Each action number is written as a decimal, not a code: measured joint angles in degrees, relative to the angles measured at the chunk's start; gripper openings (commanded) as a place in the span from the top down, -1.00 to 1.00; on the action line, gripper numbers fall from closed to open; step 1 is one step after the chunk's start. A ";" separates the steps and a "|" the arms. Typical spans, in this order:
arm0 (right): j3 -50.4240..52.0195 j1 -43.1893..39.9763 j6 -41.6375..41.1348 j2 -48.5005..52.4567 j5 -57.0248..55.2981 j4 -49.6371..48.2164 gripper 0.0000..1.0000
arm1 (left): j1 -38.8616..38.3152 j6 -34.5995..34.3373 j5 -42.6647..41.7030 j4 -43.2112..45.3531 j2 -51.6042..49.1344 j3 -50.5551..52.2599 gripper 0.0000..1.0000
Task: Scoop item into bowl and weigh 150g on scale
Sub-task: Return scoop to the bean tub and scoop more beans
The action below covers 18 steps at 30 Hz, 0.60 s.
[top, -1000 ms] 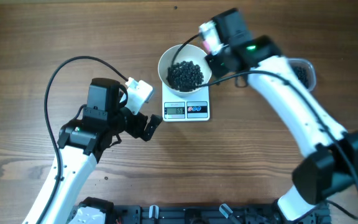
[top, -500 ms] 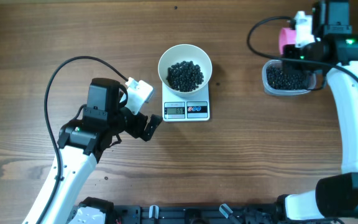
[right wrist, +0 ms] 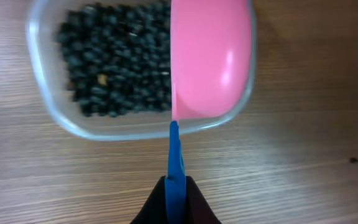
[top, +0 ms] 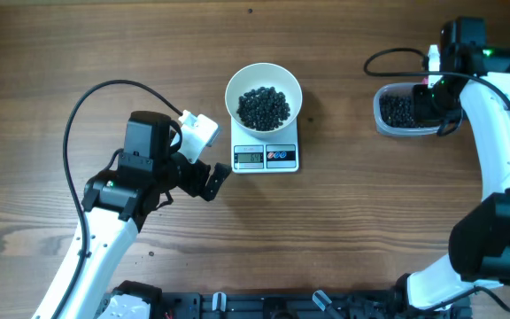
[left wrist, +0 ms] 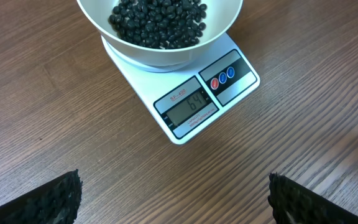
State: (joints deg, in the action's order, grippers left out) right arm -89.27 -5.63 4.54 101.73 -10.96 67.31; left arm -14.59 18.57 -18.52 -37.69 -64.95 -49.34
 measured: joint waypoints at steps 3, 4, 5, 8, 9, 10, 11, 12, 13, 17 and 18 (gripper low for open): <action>0.00 0.00 0.39 1.25 -2.23 0.17 0.91 | 0.00 0.00 0.00 0.00 0.00 0.00 -1.00; 0.00 0.00 0.55 1.88 -2.95 0.42 0.92 | 0.00 0.00 0.00 0.00 0.00 0.00 -1.00; 0.00 0.00 0.70 2.60 -3.69 0.55 0.92 | 0.00 0.00 0.00 0.00 0.00 0.00 -1.00; 0.02 0.00 0.92 4.37 -4.68 0.61 0.91 | 0.00 0.02 0.00 0.00 0.00 0.00 -1.00; 0.02 0.00 1.01 4.96 -4.76 0.59 0.91 | 0.00 0.02 0.00 0.02 0.00 0.00 -1.00; 0.02 0.00 1.11 5.22 -4.76 0.59 0.91 | 0.00 0.02 0.00 0.02 0.00 0.00 -1.00; 0.02 0.07 1.11 5.53 -4.76 0.61 0.91 | 0.00 0.02 0.00 0.02 0.00 0.00 -1.00; 0.02 0.15 1.14 5.68 -4.74 0.63 0.91 | 0.00 0.02 0.00 0.00 0.00 0.00 -1.00; 0.00 0.20 1.31 5.86 -4.70 0.68 0.91 | 0.00 0.02 -0.02 0.00 0.00 0.00 -1.00; 0.00 0.20 2.84 6.88 -2.25 0.85 0.91 | 0.00 0.02 0.00 0.00 0.00 0.00 -1.00; 0.00 0.20 3.10 7.17 -1.44 0.87 0.91 | 0.00 0.00 0.00 0.00 0.00 0.00 -1.00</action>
State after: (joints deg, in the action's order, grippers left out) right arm -89.27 -5.43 7.64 108.90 -12.40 68.18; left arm -14.59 18.57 -18.52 -37.69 -64.95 -49.34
